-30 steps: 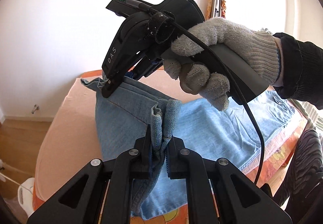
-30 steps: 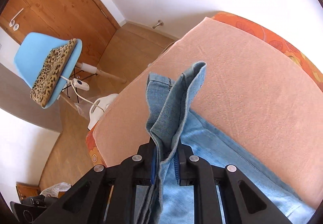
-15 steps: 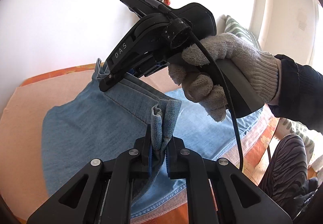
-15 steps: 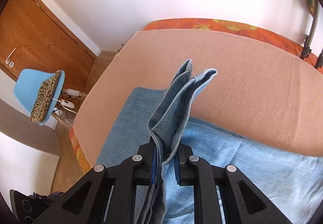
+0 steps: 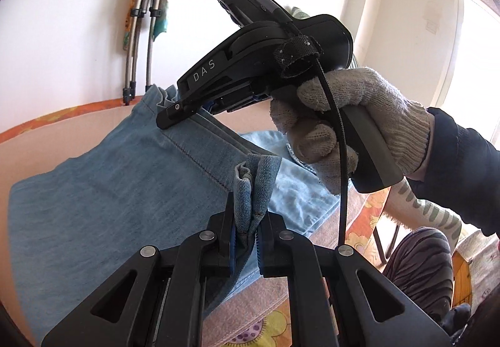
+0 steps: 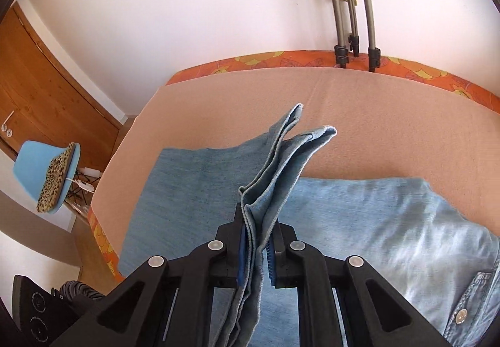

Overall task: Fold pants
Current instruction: 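Lift the hems with both tools and fold them over toward the waistband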

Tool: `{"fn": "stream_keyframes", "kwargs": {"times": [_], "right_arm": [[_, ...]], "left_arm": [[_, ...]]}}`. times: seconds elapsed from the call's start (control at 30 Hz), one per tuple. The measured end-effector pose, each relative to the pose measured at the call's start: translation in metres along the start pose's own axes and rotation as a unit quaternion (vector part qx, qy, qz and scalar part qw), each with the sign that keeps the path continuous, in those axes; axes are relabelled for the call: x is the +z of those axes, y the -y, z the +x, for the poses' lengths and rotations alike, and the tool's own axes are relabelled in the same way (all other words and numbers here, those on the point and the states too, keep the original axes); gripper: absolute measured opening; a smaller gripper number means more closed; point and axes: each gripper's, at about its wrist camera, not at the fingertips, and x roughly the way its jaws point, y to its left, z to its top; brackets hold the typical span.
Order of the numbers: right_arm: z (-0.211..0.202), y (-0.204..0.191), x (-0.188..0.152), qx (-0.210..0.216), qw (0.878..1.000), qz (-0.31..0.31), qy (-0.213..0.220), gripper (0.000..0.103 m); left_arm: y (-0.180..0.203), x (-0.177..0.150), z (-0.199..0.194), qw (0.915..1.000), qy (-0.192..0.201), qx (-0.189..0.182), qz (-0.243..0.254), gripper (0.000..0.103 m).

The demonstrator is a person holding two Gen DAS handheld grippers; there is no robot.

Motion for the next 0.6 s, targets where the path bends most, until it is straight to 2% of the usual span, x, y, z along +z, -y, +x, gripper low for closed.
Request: {"fn": "stream_keyframes", "kwargs": {"times": [0.27, 0.6], "right_arm": [[-0.053, 0.084, -0.030, -0.031, 0.998, 0.045, 0.026, 0.007], [-0.094, 0.163, -0.062, -0.059, 0.994, 0.083, 0.041, 0.007]], "left_arm": [[0.049, 0.019, 0.045, 0.9982, -0.015, -0.051, 0.028, 0.008], [0.100, 0.026, 0.100, 0.9932, -0.034, -0.102, 0.045, 0.008]]}}
